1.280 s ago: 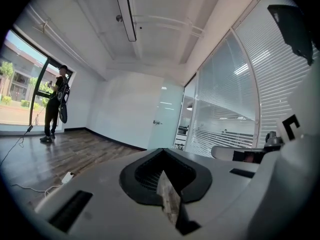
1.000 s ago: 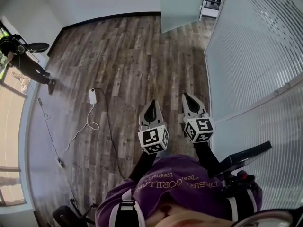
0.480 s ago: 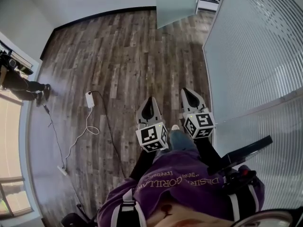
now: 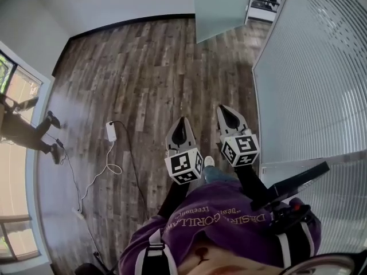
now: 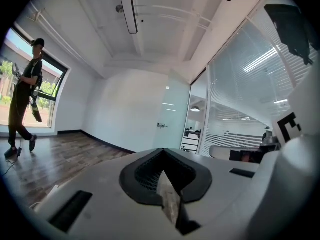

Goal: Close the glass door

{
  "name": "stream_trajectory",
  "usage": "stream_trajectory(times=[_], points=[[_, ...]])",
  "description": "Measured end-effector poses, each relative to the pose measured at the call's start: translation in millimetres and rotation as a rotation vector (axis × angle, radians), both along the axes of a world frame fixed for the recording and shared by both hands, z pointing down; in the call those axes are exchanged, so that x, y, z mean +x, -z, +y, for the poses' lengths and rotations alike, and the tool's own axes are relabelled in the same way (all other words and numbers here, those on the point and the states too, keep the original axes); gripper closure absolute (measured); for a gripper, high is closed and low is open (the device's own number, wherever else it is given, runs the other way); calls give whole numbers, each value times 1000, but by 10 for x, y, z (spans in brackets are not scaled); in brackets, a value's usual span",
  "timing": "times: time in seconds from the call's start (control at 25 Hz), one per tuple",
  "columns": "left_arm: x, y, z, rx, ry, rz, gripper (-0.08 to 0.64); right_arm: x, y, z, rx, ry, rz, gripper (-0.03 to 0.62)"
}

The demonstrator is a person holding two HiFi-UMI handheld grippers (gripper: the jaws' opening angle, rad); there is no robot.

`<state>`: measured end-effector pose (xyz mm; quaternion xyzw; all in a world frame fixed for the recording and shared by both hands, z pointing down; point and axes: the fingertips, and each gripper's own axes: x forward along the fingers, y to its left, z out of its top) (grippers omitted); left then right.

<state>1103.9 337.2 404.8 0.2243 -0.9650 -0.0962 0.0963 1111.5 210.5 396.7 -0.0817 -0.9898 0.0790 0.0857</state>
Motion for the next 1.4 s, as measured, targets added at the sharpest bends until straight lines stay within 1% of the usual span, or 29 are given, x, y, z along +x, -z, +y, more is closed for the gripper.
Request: stream_trajectory(times=[0.16,0.32,0.56,0.76,0.88,1.08,1.24,1.4], points=[[-403,16,-267,-4,8,-12,560,-422,-4,-246,-12,15,-6,601],[-743,-4,-419,7,28,-1,560,-770,-8,-392,-13,31,-2,601],[-1077,-81,-498,4,51,15,560,-1134,-101,-474,-16,55,16,601],[-1538,-88,-430,3,60,13,560,-1599,-108,-399,-17,68,16,601],[-1876,-129,-382,4,42,11,560,-1932,-137,-327,-17,62,9,601],[-2595,-61,-289,5,15,-12,560,-2630,-89,-200,-13,50,-6,601],[-3143,-19,-159,8,14,-21,560,-3160,-28,-64,-12,47,-19,601],[-3524,-52,-21,10,5,-12,560,-3523,-42,56,-20,30,-19,601]])
